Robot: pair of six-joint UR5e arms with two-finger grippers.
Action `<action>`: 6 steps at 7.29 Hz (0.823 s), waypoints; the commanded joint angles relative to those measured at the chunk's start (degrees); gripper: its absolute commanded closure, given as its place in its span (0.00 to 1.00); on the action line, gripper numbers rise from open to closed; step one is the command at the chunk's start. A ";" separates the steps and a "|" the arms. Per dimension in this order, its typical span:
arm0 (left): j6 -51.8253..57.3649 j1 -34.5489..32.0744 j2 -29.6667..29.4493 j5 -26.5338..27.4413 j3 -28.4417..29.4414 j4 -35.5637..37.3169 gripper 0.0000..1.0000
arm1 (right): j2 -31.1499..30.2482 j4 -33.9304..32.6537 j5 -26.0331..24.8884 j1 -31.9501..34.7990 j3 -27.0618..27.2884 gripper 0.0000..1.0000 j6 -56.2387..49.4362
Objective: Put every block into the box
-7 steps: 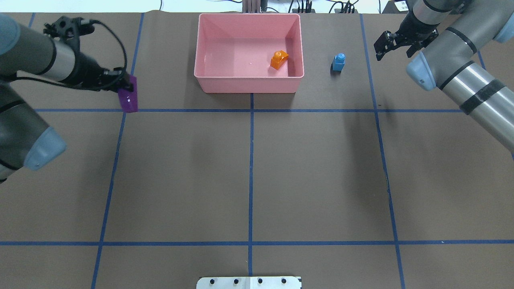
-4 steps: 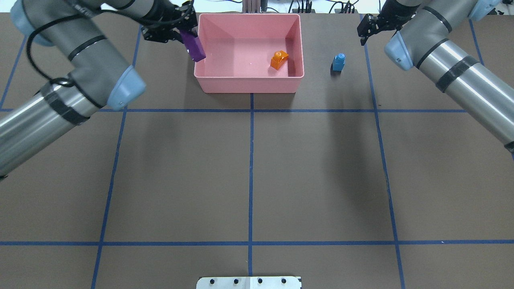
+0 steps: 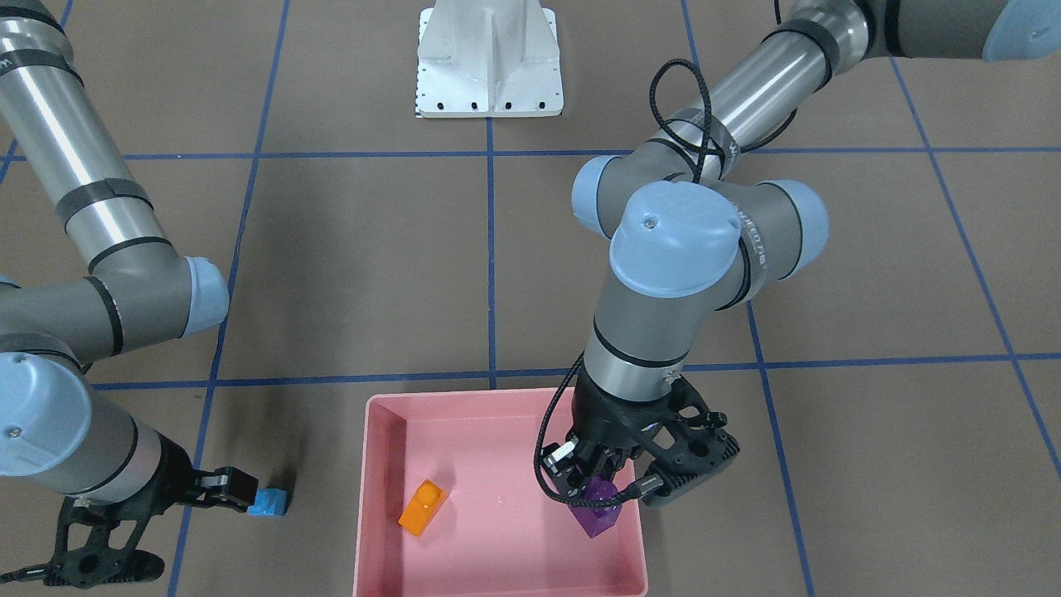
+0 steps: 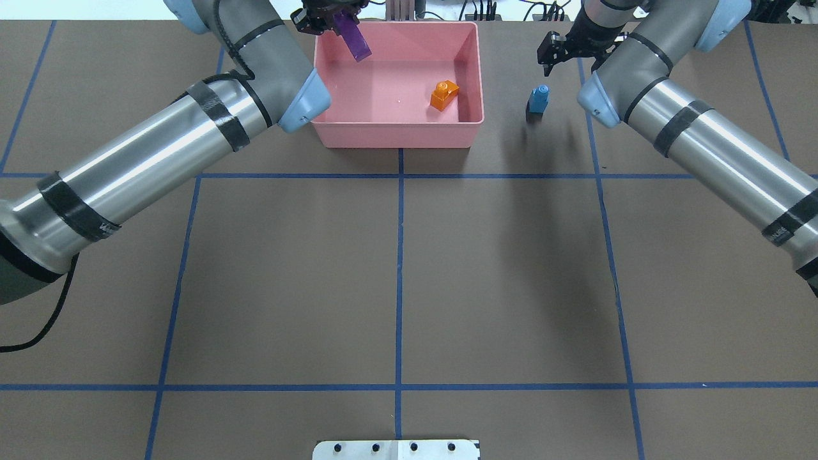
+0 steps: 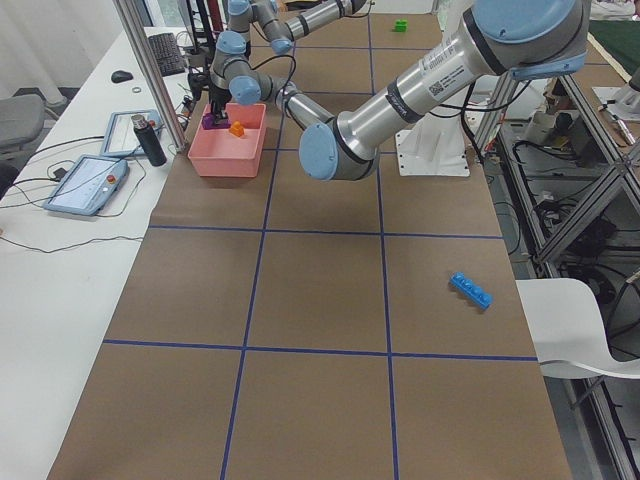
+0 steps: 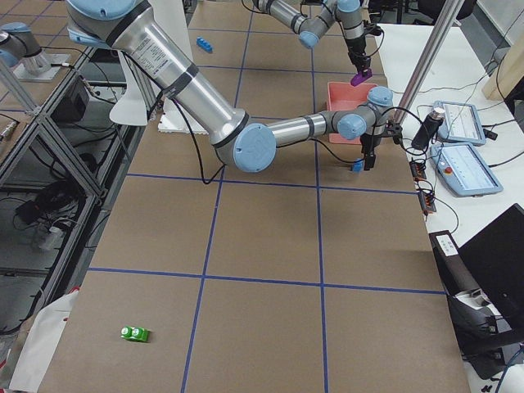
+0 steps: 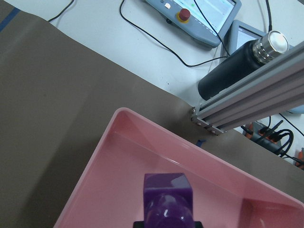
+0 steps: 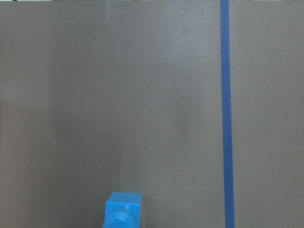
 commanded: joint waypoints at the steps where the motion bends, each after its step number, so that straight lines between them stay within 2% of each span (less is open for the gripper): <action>1: 3.59 2.20 -0.32 0.99 0.52 -0.14 0.00 | 0.29 0.35 -2.45 -2.05 -0.38 0.00 1.21; 3: 5.71 2.29 0.03 0.90 -0.10 -0.14 0.00 | 0.29 0.35 -5.27 -3.72 -0.47 0.01 1.83; 4: 5.80 2.29 0.03 0.90 -0.36 -0.14 0.00 | 0.47 0.44 -7.02 -4.60 -0.65 0.06 1.83; 5: 5.80 2.29 0.21 0.90 -0.36 -0.14 0.00 | 0.47 0.35 -7.04 -4.78 -0.82 0.19 1.83; 6: 5.80 2.29 0.21 0.90 -0.45 -0.14 0.00 | 1.34 0.44 -7.12 -5.30 -2.04 0.26 1.83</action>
